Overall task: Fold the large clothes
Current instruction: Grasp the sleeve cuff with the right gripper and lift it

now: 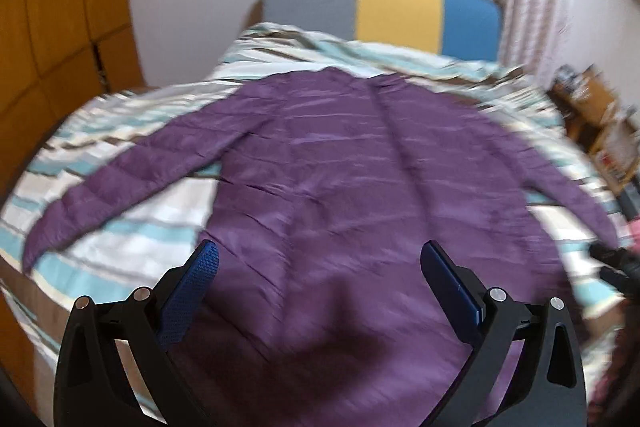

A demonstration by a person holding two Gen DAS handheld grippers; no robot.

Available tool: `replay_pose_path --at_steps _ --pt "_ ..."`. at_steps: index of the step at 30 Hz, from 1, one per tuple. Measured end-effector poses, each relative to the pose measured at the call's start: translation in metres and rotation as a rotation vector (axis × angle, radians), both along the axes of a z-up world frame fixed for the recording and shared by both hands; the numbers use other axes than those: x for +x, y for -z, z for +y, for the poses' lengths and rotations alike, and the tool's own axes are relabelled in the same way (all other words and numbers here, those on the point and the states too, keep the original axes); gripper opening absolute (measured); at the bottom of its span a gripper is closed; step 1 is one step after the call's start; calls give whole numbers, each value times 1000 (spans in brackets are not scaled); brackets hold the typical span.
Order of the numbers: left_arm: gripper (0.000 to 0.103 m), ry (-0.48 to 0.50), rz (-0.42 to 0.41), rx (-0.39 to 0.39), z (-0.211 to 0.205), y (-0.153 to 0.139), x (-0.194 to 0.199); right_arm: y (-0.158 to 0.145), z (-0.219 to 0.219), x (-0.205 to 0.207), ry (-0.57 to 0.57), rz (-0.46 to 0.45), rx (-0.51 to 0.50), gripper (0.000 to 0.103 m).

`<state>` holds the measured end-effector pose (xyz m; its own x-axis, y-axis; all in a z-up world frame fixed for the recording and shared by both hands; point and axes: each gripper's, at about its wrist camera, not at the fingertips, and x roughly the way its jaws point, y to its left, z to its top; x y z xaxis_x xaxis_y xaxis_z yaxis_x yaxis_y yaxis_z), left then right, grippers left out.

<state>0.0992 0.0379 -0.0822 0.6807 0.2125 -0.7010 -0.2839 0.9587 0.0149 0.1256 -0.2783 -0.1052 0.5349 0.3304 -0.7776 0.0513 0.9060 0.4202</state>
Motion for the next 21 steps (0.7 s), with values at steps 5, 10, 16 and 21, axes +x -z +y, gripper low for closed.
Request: replay_pose_path --at_steps 5,10,16,21 --pt "100 -23 61 62 27 29 43 35 -76 27 246 6 135 99" --pt "100 -83 88 48 56 53 75 47 -124 45 417 -51 212 77" --pt "100 -145 106 49 78 76 88 53 -158 61 601 -69 273 61" --pt "100 -142 111 18 80 86 88 55 -180 72 763 -84 321 60"
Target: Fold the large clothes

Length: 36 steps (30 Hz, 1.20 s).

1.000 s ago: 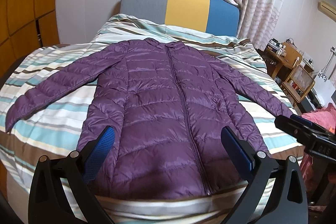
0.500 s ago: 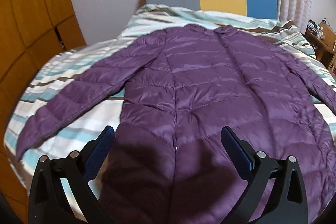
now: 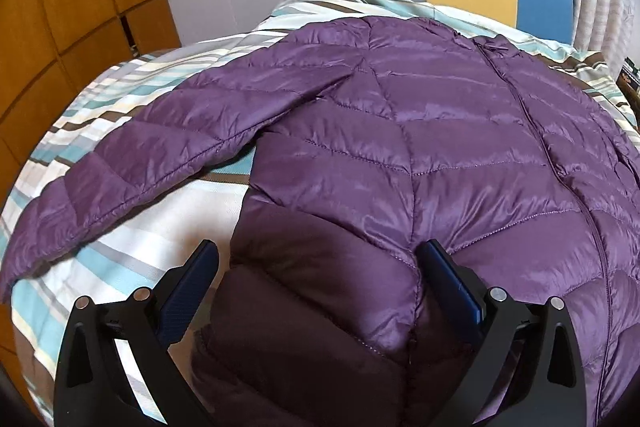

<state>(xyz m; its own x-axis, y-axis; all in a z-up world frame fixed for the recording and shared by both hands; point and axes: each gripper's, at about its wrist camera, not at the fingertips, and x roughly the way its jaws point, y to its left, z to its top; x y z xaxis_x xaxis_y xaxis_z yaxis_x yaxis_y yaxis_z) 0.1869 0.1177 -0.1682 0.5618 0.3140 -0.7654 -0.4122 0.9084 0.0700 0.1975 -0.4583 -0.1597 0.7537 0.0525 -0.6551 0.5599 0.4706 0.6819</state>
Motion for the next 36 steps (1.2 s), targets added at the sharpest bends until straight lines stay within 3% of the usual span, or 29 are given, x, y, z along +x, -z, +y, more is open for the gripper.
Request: replay_pose_path --at_steps 2,4,6,9,13,17,22,29,36 --pt "100 -3 4 22 -4 2 0 0 -8 2 47 -1 11 59" --pt "100 -2 16 60 -10 2 1 -1 -15 6 80 17 2 52" --pt "100 -1 25 74 -13 5 3 -5 -14 3 86 60 -47 33" --pt "100 3 26 44 -8 6 4 -10 -7 15 37 96 -144 18" --pt "100 5 4 -62 6 10 1 -41 27 27 -61 80 -391 16" --pt "100 2 -3 -53 3 11 2 -70 94 37 -242 18 -662 16" --pt "100 1 -9 -57 4 11 0 -86 182 53 -435 -52 -868 11" --pt "100 1 -13 -62 4 11 0 -77 302 71 -721 -171 -1110 9" --pt "100 1 -16 -65 5 11 0 -34 413 71 -972 -228 -1344 9"
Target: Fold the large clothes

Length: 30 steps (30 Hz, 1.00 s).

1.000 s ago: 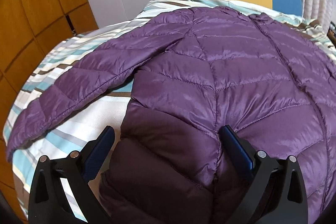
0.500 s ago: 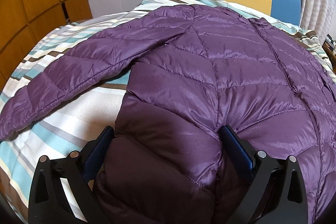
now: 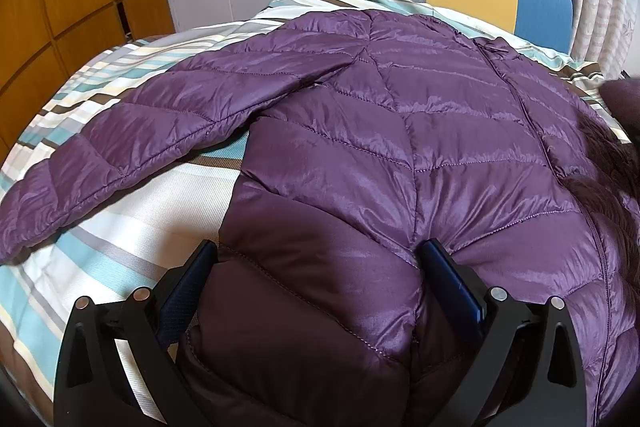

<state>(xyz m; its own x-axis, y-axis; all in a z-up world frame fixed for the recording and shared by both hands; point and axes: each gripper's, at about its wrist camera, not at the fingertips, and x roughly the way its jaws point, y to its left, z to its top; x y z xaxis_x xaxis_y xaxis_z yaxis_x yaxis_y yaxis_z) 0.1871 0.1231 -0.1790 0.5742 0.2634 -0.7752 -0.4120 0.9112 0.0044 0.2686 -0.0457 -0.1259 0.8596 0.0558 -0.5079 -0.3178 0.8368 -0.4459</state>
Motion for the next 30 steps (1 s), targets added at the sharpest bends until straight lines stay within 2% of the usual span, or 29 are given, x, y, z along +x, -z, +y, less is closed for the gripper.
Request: replay_pose_path --at_steps 7,12,16,17,19,20,21,23,25,27,29,30 --pt "100 -2 -7 1 -1 0 -1 45 68 -15 -156 -84 -207 9" --pt "100 -3 -12 -5 -1 1 -1 71 93 -25 -281 -85 -288 9" --pt "100 -2 -12 -9 0 0 -2 78 91 -19 -297 -61 -307 11" --pt "100 -2 -11 -11 0 0 -2 78 91 -18 -298 -56 -303 15" --pt "100 -2 -3 -13 0 0 -1 71 84 -14 -300 -35 -262 33" --pt "100 -2 11 -13 -1 -2 0 62 77 -13 -294 -26 -213 53" --pt "100 -4 25 -13 -1 -5 0 50 68 -13 -289 -23 -167 62" --pt "100 -3 47 -27 -4 -16 0 30 49 -17 -271 -14 -66 63" --pt "100 7 -9 -56 -11 -34 0 14 22 -15 -206 15 51 64" --pt "100 23 -57 -82 -19 -48 5 6 1 -8 -133 28 126 72" --pt "100 51 -86 -96 -30 -58 16 3 -22 0 -31 27 180 73" --pt "100 71 -101 -89 -38 -61 24 3 -29 3 5 27 197 77"
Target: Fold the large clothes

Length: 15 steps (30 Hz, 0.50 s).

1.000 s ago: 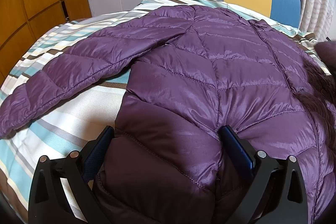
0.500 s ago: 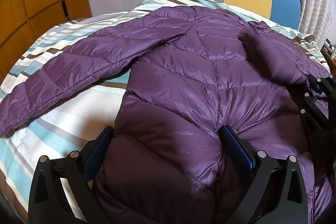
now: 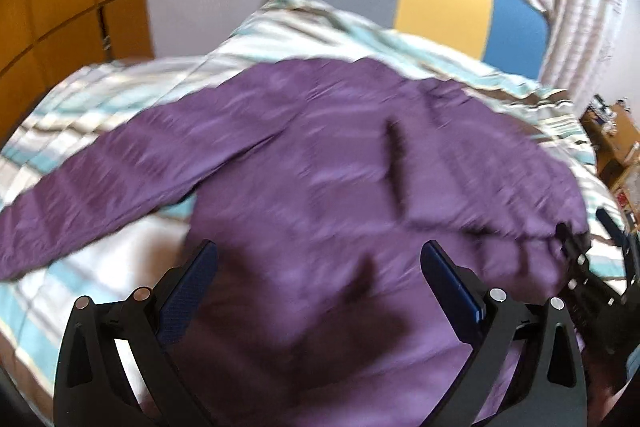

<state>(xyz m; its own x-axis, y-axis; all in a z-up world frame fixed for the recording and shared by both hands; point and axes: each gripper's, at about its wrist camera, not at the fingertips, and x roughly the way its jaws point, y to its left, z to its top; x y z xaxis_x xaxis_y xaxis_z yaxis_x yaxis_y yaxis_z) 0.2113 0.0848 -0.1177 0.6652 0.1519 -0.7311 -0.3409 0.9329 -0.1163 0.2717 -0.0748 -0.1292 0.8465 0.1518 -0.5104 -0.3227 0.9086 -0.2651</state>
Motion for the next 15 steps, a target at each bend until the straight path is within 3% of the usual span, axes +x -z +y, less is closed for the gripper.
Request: replay_pose_path --at_steps 3,7,10,13,15 --pt "98 41 -2 18 -20 0 30 1 -28 8 135 23 63 88" --pt "73 54 45 21 -34 15 73 7 -52 -1 229 55 133 92" --pt "60 16 106 81 -29 37 97 5 -64 -6 260 56 171 95" --pt "59 -34 82 153 -16 47 94 4 -71 -6 267 64 202 97" --pt "59 -68 54 116 -4 50 84 6 -76 -1 273 85 224 97"
